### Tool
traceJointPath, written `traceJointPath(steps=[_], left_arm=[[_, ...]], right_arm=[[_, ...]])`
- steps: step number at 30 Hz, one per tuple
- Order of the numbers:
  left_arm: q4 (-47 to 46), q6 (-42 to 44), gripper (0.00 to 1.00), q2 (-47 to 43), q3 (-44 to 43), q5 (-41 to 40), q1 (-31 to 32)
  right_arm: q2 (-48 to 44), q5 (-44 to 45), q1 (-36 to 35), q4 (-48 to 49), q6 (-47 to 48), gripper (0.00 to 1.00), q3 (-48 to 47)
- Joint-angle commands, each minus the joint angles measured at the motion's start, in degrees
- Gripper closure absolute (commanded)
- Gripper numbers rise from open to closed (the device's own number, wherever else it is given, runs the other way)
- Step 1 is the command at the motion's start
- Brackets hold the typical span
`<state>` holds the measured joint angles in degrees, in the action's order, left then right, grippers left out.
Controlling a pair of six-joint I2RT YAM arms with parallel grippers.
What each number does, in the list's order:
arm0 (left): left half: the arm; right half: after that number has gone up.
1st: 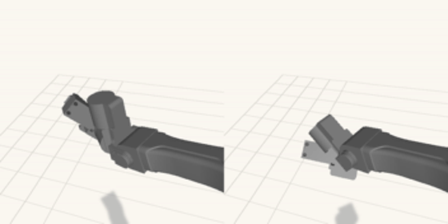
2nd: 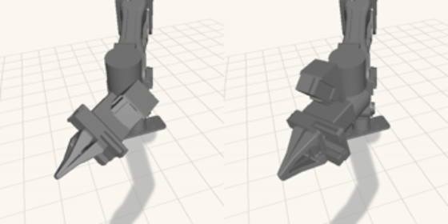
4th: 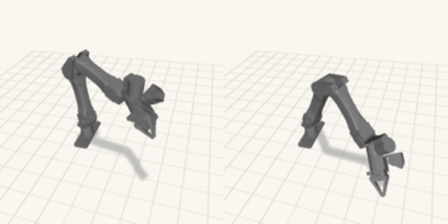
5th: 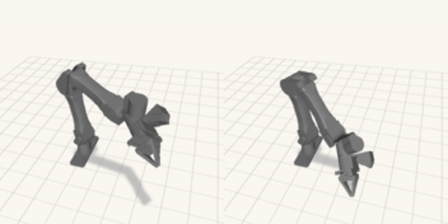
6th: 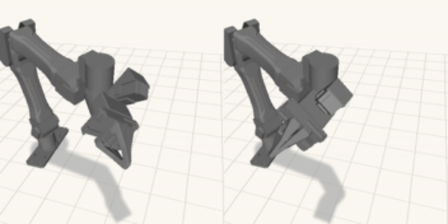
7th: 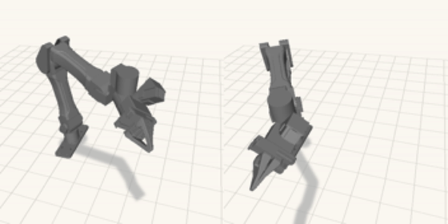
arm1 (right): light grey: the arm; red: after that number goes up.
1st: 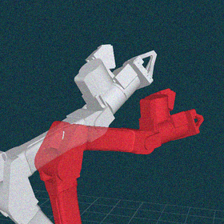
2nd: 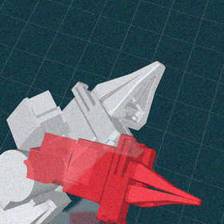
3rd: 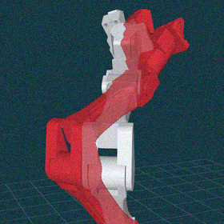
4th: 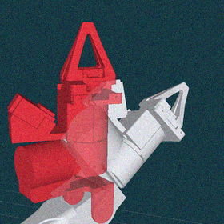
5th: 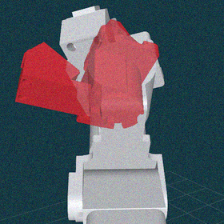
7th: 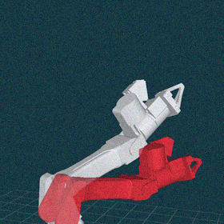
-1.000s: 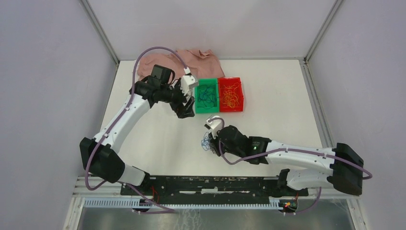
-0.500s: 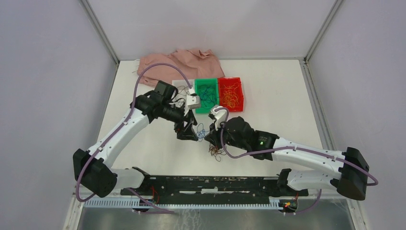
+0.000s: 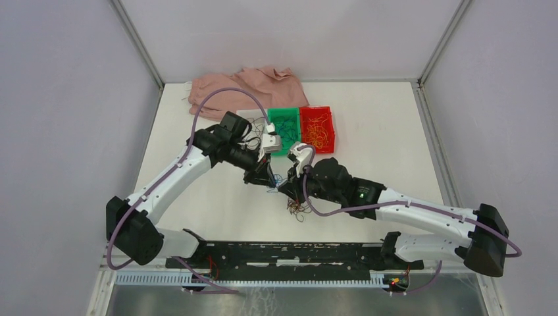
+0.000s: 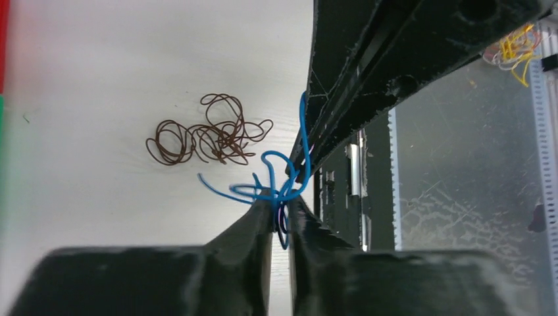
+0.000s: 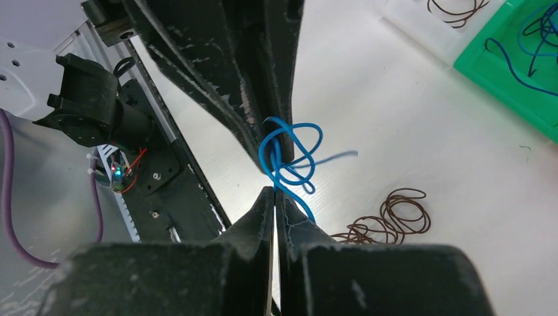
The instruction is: Untangle the cables
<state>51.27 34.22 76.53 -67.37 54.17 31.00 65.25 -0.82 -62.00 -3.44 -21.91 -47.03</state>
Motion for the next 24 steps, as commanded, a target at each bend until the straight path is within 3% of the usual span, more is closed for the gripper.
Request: traceJointPath(steps=[1, 4, 8, 15, 24], left_arm=[[0.1, 1.4, 0.93, 1.4, -4.7, 1.5, 0.3], [-5.0, -4.1, 0.97, 2.6, -6.1, -5.3, 0.2], [-15.6, -10.3, 0.97, 4.3, -6.3, -20.4, 0.1], [-27.9, -15.6, 0.97, 14.5, -12.5, -29.0, 0.1], [-33.7, -14.3, 0.97, 32.2, -25.4, -38.0, -0.9]], right_arm=[[-1.8, 0.4, 0.7, 3.3, -1.4, 0.85, -2.1], [-3.2, 4.0, 1.6, 3.1, -3.0, 0.55, -0.5], [-6.8, 9.6, 2.9, 1.4, -4.7, 0.40, 2.0], [-14.9, 24.0, 4.8, -6.2, -6.6, 0.35, 4.6], [-22.9, 34.6, 5.6, -13.0, -7.7, 0.33, 6.7]])
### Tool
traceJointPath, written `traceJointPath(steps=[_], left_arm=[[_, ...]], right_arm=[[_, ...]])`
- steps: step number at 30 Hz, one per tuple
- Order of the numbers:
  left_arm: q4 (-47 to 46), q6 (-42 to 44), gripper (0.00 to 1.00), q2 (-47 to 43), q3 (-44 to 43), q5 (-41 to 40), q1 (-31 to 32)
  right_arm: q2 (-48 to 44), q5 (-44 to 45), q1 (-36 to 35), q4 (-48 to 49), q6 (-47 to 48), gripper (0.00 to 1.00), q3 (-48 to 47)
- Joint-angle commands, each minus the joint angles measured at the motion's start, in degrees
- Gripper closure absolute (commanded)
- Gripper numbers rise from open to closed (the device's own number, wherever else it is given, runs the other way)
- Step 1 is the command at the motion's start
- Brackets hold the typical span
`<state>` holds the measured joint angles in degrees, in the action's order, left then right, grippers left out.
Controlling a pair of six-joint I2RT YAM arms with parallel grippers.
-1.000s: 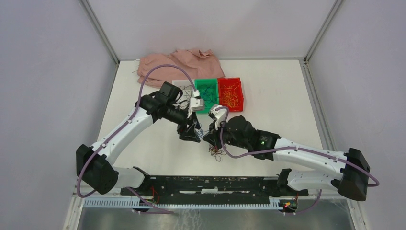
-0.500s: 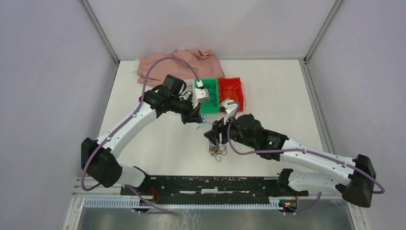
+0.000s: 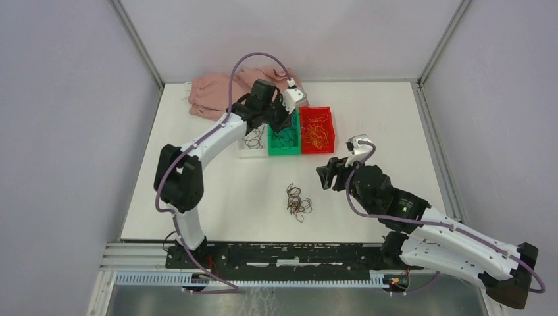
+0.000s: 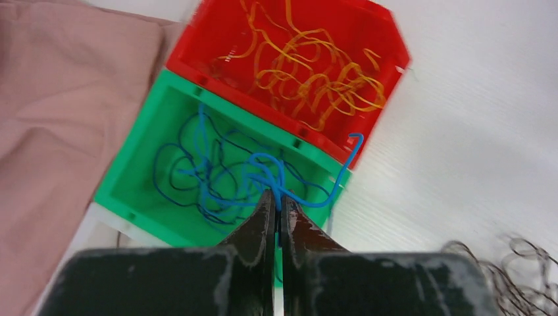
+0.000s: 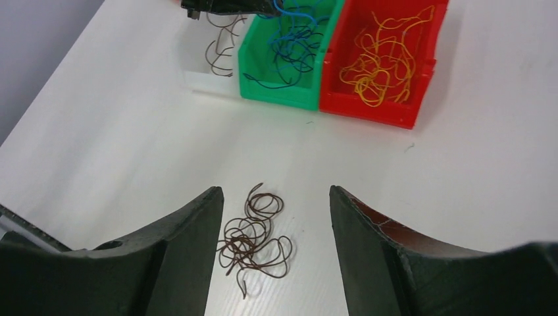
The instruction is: Untangle the cables
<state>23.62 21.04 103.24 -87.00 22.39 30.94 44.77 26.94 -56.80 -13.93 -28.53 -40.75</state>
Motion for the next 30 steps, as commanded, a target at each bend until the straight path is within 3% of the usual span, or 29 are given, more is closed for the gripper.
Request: traceJointPath(steps=[1, 4, 5, 6, 9, 10, 12, 19, 26, 30], left_arm=[[-6.6, -0.9, 0.97, 7.2, -6.6, -7.3, -0.9], [-9.4, -0.5, 0.95, 10.2, -7.2, -10.0, -1.2], [-9.5, -0.4, 0.90, 10.8, -7.3, -10.3, -1.2], [-9.3, -0.4, 0.80, 11.4, -7.4, -10.6, -1.3], [-8.9, -1.0, 0.63, 11.4, -6.9, -10.5, -1.7], [-9.0, -1.1, 0.47, 11.0, -6.2, -10.1, -2.0], [-8.8, -0.8, 0.32, 9.7, -5.0, -8.1, -2.5], [-7.3, -1.2, 0.29, 6.5, -3.2, -2.1, -4.5], [5.2, 12.2, 0.31, 6.8, -7.9, 7.6, -2.8], [7.9, 19.5, 0.33, 8.9, -10.3, 8.1, -0.6]], right_arm=[[-2.7, 7.1, 0.5, -3.0, -1.1, 0.33, 0.4], [-2.9, 7.7, 0.7, -4.2, -1.2, 0.32, 0.2], [-2.8, 7.8, 0.8, -4.4, -1.2, 0.32, 0.2], [-2.7, 7.8, 0.9, -4.7, -1.1, 0.32, 0.0], [-2.2, 7.9, 1.2, -6.5, -1.0, 0.31, -1.0], [-2.2, 8.0, 1.5, -7.1, -1.0, 0.31, -1.5], [-2.3, 7.5, 1.9, -7.9, -1.0, 0.31, -1.9], [-0.4, 6.2, 3.0, -10.3, -2.5, 0.31, -2.9], [0.9, 4.5, 3.6, -10.7, -3.5, 0.31, -3.2], [2.1, 3.7, 4.2, -10.8, -3.4, 0.32, -3.9]])
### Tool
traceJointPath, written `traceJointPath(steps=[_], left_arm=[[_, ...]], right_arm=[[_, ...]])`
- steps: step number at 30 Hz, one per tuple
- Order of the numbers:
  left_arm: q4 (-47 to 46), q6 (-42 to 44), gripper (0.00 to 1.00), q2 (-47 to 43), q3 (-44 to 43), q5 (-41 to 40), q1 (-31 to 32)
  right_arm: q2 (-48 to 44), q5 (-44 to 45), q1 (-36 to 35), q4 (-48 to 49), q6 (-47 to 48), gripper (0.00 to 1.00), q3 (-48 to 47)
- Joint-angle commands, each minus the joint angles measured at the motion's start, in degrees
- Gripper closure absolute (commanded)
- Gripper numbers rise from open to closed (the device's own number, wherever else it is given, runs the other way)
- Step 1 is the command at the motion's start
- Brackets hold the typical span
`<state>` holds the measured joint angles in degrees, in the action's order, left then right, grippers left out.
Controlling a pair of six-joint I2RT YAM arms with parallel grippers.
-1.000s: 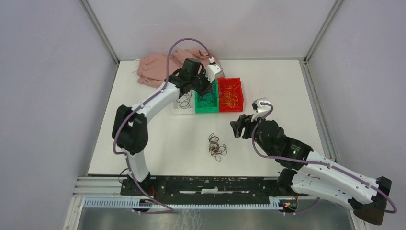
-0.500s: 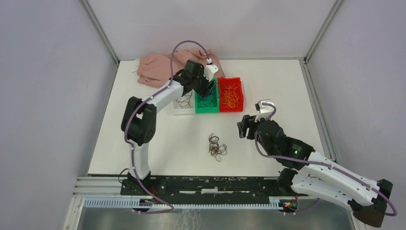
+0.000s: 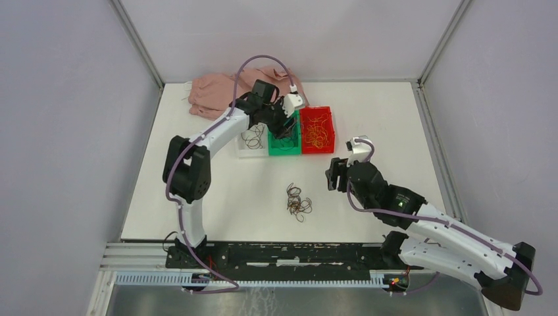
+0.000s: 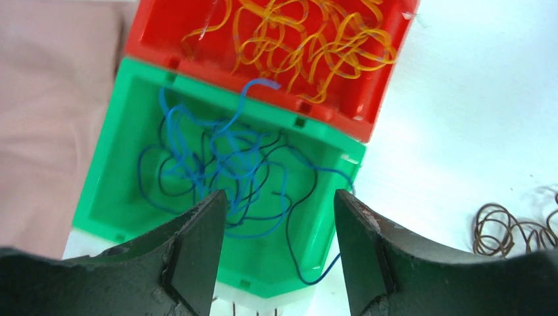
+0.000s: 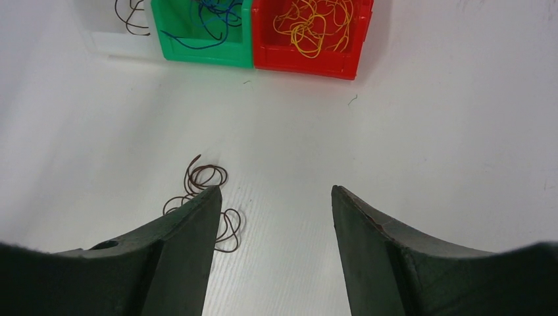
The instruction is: Untangle the cables
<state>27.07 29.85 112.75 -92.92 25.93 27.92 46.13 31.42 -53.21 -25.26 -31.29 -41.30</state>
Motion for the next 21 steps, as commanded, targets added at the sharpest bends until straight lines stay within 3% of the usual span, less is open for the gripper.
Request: traceJointPath(steps=[1, 13, 21], left_arm=[[4.7, 11.9, 0.33, 0.4, -5.5, 4.1, 2.9], [6.3, 22.6, 0.43, 12.3, -16.7, -2.3, 3.3], [4.7, 23.4, 0.62, 15.2, -17.4, -1.9, 2.4]], right_arm=[[1.1, -1.0, 0.8, 0.5, -0.6, 0.32, -3.6], [2.2, -3.0, 3.0, 2.5, -0.4, 0.35, -2.4], [1.8, -4.6, 4.9, 3.5, -1.7, 0.42, -1.0]])
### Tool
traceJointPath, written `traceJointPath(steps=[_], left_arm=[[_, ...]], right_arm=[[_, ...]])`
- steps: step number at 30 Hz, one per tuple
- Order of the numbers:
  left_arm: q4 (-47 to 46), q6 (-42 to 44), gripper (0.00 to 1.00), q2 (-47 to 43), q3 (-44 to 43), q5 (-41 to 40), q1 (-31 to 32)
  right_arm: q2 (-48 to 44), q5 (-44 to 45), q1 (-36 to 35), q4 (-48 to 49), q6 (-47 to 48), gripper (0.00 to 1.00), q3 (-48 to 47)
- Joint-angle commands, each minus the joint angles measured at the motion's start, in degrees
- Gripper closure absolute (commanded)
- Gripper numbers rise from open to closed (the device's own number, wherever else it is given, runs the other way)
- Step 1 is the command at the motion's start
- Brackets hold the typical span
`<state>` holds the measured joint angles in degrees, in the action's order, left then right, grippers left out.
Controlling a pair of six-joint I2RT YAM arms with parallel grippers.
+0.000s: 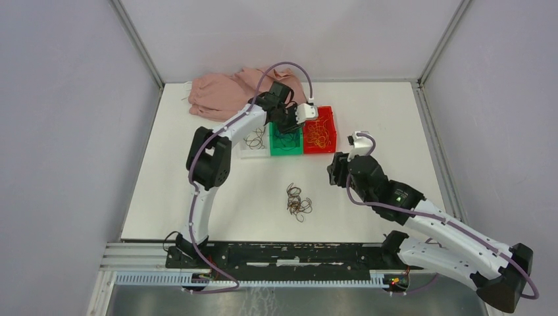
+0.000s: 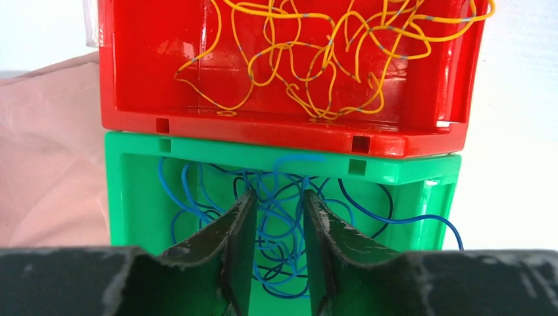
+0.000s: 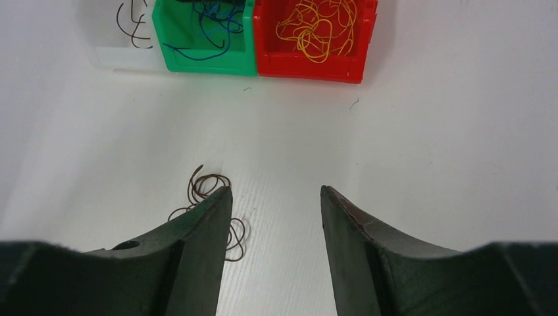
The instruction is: Untangle the cables
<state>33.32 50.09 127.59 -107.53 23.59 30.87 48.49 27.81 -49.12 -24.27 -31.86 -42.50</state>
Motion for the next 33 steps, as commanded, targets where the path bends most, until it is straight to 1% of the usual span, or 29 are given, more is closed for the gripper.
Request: traceJointPath(steps=[1, 3, 6, 7, 9, 12, 17, 18, 19, 21, 22, 24, 27, 30, 31, 32, 33], left_arm=[[-1.8, 3.1, 0.66, 0.4, -2.6, 0.7, -0.8], [-2.8, 2.5, 0.74, 0.5, -2.1, 1.3, -1.3], [-4.6, 2.2, 0.91, -0.1, 0.0, 1.2, -1.7], [-5.3, 2.0, 0.94, -0.6, 1.3, 1.2, -1.8], [-7.6, 1.8, 0.96, -1.9, 5.4, 1.1, -2.0], [-10.4, 2.5, 0.97, -3.7, 10.7, -0.2, -2.1], [-11.5, 1.5, 0.97, -4.5, 12.7, -1.1, -2.4], [-11.9, 0.8, 0.95, -4.9, 12.5, -1.1, -2.4], [-12.1, -0.1, 0.90, -5.2, 12.2, -1.0, -2.5], [-12.2, -1.9, 0.67, -6.6, 11.0, 0.0, -2.5], [-12.2, -2.9, 0.60, -7.1, 10.6, 0.8, -2.5], [-12.3, -4.7, 0.49, -8.9, 9.6, 2.2, -2.5], [-12.2, -6.8, 0.42, -11.5, 8.5, 3.5, -2.4], [-11.7, -7.8, 0.39, -13.9, 8.2, 4.1, -2.5], [-10.9, -8.0, 0.36, -14.6, 7.7, 4.2, -2.5], [-9.7, -7.8, 0.30, -15.0, 7.2, 4.3, -2.5], [-8.3, -7.4, 0.28, -15.4, 6.6, 4.4, -2.4]], right_arm=[[-0.5, -1.2, 1.0, 2.6, -1.3, 0.43, 0.3], [-0.4, -1.6, 1.2, 2.9, -1.7, 0.45, 0.8], [0.1, -2.3, 1.8, 3.5, -2.1, 0.49, 1.3], [0.3, -2.6, 1.9, 3.6, -2.2, 0.50, 1.3], [0.7, -2.9, 2.3, 3.9, -2.0, 0.51, 1.2], [1.2, -3.7, 3.0, 4.2, -1.9, 0.52, 1.2], [1.3, -4.7, 3.7, 4.1, -2.2, 0.54, 1.4], [1.3, -4.9, 3.8, 4.2, -2.1, 0.54, 1.5], [1.2, -5.1, 4.0, 4.0, -2.2, 0.54, 1.5], [1.0, -5.3, 4.1, 3.9, -2.2, 0.54, 1.5], [0.9, -5.2, 4.1, 3.8, -2.2, 0.53, 1.5], [0.8, -5.4, 4.2, 3.9, -2.2, 0.51, 1.5], [0.8, -6.1, 4.2, 4.2, -2.0, 0.50, 1.7], [0.8, -6.7, 4.2, 4.4, -1.6, 0.48, 1.7], [0.8, -6.8, 4.2, 4.4, -1.4, 0.47, 1.6], [0.9, -7.0, 4.2, 4.4, -1.2, 0.45, 1.5], [1.0, -7.1, 4.2, 4.4, -1.0, 0.43, 1.4]])
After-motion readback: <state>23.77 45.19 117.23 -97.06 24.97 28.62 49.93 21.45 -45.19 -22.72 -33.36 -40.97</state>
